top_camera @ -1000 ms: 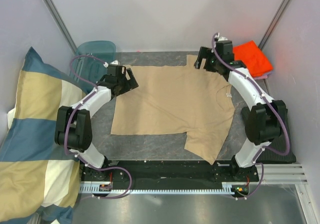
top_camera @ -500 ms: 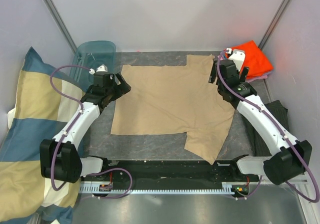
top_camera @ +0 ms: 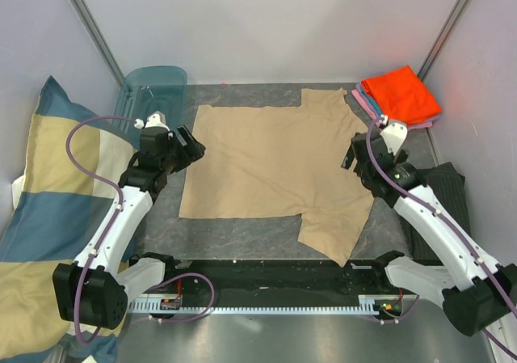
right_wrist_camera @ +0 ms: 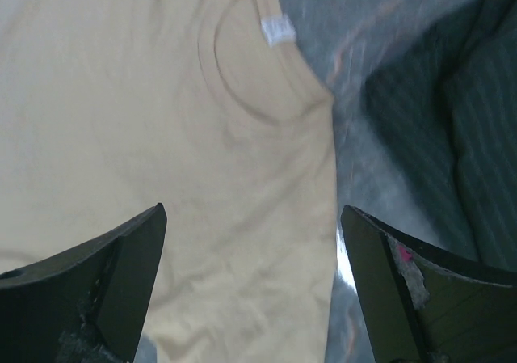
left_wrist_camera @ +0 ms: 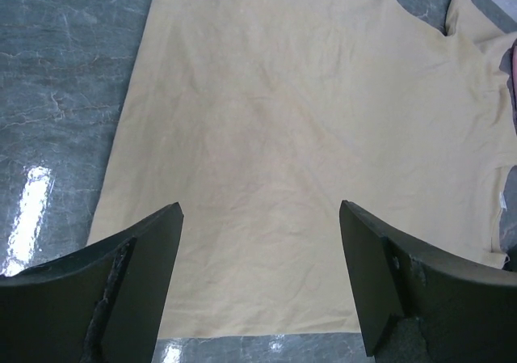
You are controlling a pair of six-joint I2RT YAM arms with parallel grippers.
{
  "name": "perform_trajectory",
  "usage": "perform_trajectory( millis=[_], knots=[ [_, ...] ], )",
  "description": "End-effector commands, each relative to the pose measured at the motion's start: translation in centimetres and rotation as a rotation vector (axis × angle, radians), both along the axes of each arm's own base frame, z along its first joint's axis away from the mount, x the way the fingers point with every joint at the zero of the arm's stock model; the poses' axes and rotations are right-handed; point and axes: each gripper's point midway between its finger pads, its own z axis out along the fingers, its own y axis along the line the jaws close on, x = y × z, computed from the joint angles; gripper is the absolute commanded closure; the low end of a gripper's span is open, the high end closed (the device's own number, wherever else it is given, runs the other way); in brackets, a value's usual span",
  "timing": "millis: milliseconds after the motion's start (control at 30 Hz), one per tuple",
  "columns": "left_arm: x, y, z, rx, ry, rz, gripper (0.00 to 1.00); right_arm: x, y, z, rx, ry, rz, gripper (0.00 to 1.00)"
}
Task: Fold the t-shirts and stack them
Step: Flatten out the tshirt
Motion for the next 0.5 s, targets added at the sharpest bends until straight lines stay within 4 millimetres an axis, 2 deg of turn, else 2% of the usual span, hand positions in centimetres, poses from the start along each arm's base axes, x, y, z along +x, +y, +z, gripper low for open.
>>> perform_trajectory(
  millis=[0, 100, 200, 233, 267, 333, 467],
  knots=[
    [-0.9, -0.6, -0.2, -0.001, -0.004, -0.057, 0.14, -7.1, 0.6, -4.8, 0.116, 0.134, -0.072, 0.02],
    [-1.2, -1.0, -0.6, -0.013, 0.007, -0.076, 0.14, -10.3, 1.2, -7.5, 0.153, 0.188, -0.087, 0.02],
    [-1.4, -1.2, -1.0, -0.02, 0.02, -0.092, 0.15, -12.5, 2.1, -9.9, 0.17, 0.24, -0.078, 0.02],
    [-1.5, -1.3, -1.1, -0.018, 0.023, -0.097, 0.15, -13.1, 2.1, -10.4, 0.163, 0.253, -0.081, 0.02],
    [-1.6, -1.2, -1.5, -0.015, 0.03, -0.099, 0.16, -13.5, 3.1, -10.6, 0.169, 0.25, -0.061, 0.02],
    [-1.8, -1.3, -1.9, -0.015, 0.039, -0.105, 0.16, -13.9, 3.3, -10.2, 0.131, 0.245, -0.071, 0.02],
    [-2.2, -1.3, -2.3, -0.018, 0.048, -0.1, 0.16, -14.8, 6.4, -11.4, 0.071, 0.287, -0.017, 0.02]
  ],
)
